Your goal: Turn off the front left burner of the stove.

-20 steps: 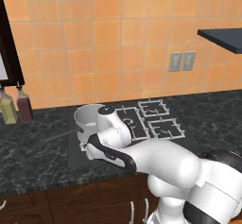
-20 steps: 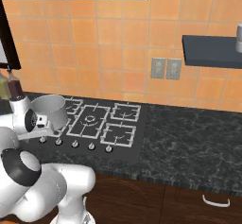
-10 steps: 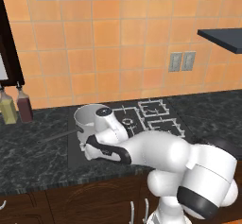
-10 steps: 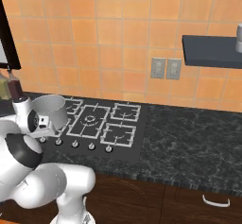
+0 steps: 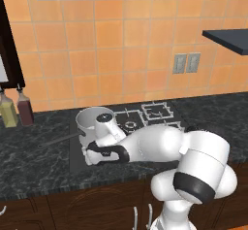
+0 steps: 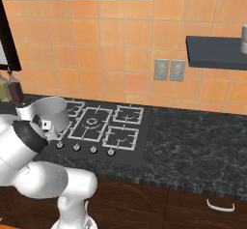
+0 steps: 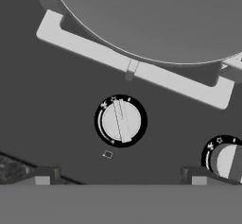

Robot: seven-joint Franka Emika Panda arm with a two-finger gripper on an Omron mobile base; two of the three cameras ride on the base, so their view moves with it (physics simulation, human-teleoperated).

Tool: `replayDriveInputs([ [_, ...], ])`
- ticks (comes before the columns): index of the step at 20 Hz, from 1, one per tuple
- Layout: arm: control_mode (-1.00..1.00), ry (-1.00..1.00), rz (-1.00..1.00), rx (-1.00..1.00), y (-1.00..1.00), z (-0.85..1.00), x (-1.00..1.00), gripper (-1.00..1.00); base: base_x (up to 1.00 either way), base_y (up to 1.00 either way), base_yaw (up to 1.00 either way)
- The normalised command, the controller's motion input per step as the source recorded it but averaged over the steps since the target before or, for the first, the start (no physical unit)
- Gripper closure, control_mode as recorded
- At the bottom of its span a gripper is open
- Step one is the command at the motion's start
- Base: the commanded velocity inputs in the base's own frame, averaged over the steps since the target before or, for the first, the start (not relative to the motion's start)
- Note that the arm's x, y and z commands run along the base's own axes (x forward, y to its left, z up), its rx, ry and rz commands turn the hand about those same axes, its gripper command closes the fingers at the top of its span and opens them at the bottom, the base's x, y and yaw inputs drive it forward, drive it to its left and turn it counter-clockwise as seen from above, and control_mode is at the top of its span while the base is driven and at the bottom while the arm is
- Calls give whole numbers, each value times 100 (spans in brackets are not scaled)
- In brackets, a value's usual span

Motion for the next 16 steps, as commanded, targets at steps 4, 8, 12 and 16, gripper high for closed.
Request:
replayDriveInputs([
  [4, -100, 0, 0, 0, 5, -9, 20, -100, 0, 0, 0],
  [8, -100, 0, 0, 0, 7, -13, 16, -100, 0, 0, 0],
  [12, -100, 0, 0, 0, 8, -20, 1, -100, 0, 0, 0],
  [16, -100, 0, 0, 0, 12, -19, 4, -100, 0, 0, 0],
])
